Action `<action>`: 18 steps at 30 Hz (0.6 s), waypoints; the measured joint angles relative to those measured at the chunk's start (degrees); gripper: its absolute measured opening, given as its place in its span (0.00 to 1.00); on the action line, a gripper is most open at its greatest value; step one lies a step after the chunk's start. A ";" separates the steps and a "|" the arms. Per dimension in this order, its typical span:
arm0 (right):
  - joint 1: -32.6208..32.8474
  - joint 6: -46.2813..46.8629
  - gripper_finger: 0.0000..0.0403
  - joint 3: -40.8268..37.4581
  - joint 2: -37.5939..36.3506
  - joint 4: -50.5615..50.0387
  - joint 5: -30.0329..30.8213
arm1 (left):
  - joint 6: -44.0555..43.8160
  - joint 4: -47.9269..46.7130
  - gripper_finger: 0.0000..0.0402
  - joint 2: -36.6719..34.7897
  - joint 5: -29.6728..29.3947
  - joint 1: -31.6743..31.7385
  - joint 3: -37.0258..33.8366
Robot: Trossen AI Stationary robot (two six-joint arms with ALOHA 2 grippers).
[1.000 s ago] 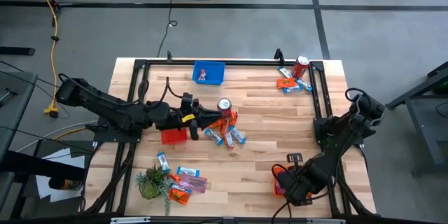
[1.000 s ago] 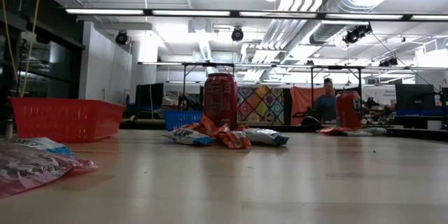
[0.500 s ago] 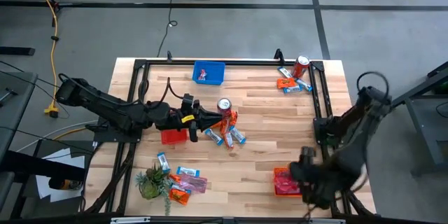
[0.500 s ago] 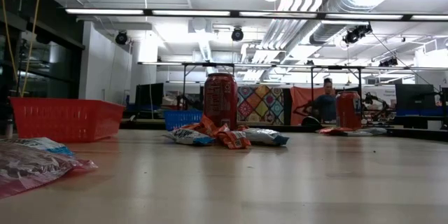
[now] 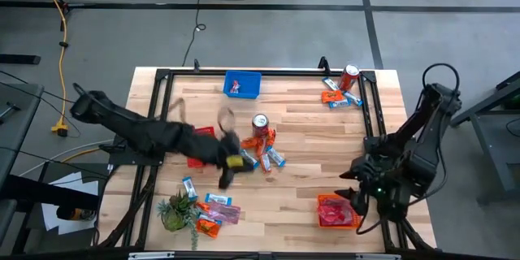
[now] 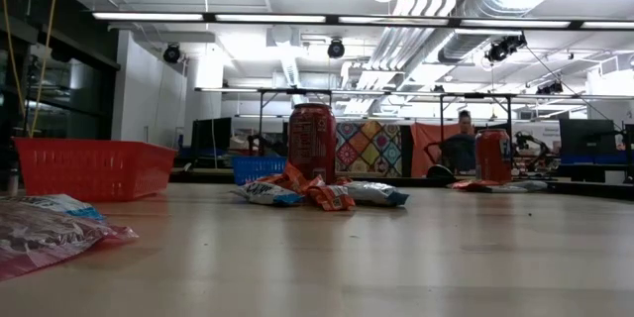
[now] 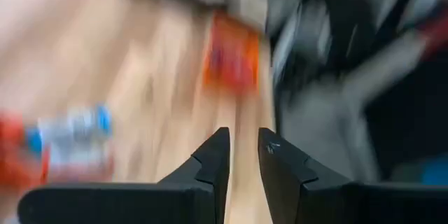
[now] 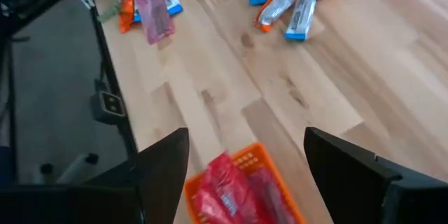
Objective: Sort candy
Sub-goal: Put the red candy into the orange bin
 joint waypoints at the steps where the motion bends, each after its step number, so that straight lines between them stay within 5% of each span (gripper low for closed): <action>1: -0.82 -0.94 0.69 0.00 0.19 0.34 -0.11 | 0.83 -5.67 0.16 2.32 0.61 -1.84 3.41; 7: -4.69 -4.77 0.69 -0.03 0.24 0.26 -1.41 | 5.03 -22.31 0.17 16.64 5.53 -12.89 16.63; 18: -6.37 -6.45 0.69 -0.04 0.24 0.16 -3.12 | 1.88 -25.64 0.45 31.93 5.39 -17.28 18.24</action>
